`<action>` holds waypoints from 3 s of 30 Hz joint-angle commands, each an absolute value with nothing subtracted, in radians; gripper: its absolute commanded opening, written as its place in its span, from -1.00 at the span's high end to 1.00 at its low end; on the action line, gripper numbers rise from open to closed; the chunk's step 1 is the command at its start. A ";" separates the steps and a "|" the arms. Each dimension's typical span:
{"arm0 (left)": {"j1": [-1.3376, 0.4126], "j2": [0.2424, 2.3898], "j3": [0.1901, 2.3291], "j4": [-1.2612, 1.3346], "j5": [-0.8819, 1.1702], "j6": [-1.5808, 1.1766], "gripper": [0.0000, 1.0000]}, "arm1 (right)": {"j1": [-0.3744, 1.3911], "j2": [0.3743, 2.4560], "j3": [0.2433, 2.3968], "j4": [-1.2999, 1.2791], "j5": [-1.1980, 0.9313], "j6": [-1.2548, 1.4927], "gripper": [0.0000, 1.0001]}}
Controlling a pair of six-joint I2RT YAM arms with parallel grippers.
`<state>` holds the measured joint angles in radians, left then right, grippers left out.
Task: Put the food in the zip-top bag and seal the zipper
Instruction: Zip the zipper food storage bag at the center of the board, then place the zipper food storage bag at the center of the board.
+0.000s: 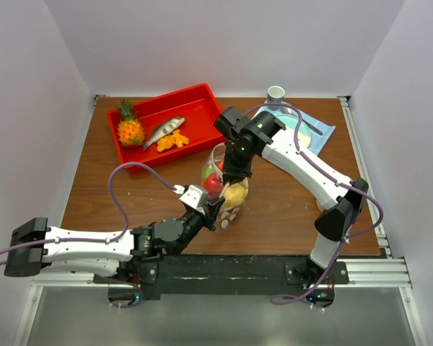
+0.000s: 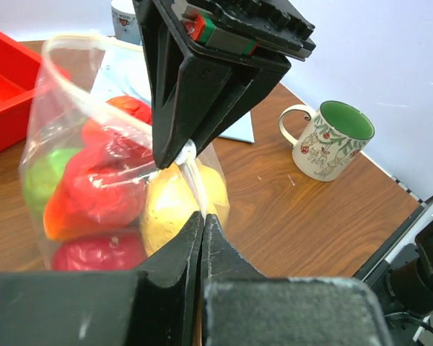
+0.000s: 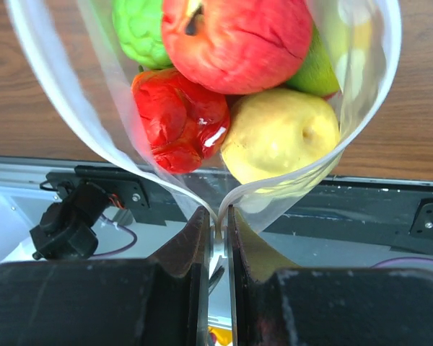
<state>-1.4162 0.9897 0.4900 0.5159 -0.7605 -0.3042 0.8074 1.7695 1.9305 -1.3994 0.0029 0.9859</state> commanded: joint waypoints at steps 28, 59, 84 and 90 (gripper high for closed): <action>-1.445 0.716 0.408 0.333 -0.834 -0.564 1.00 | 0.594 1.690 1.919 -1.183 0.322 0.870 1.00; -1.445 0.673 0.446 0.077 -0.965 -0.756 1.00 | 0.381 1.657 1.871 -1.124 0.350 0.804 1.00; -1.445 0.664 0.503 -0.015 -0.957 -0.778 1.00 | 0.307 1.618 1.856 -1.146 0.408 0.785 1.00; -1.442 0.742 0.575 -0.052 -0.960 -0.807 0.99 | 0.314 1.623 1.761 -1.010 0.260 0.784 1.00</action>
<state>-1.4368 0.7048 0.4923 -0.0410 -0.9279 -0.7799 0.2928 1.6421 1.8164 -1.1358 0.3286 0.7986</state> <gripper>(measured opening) 0.016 0.134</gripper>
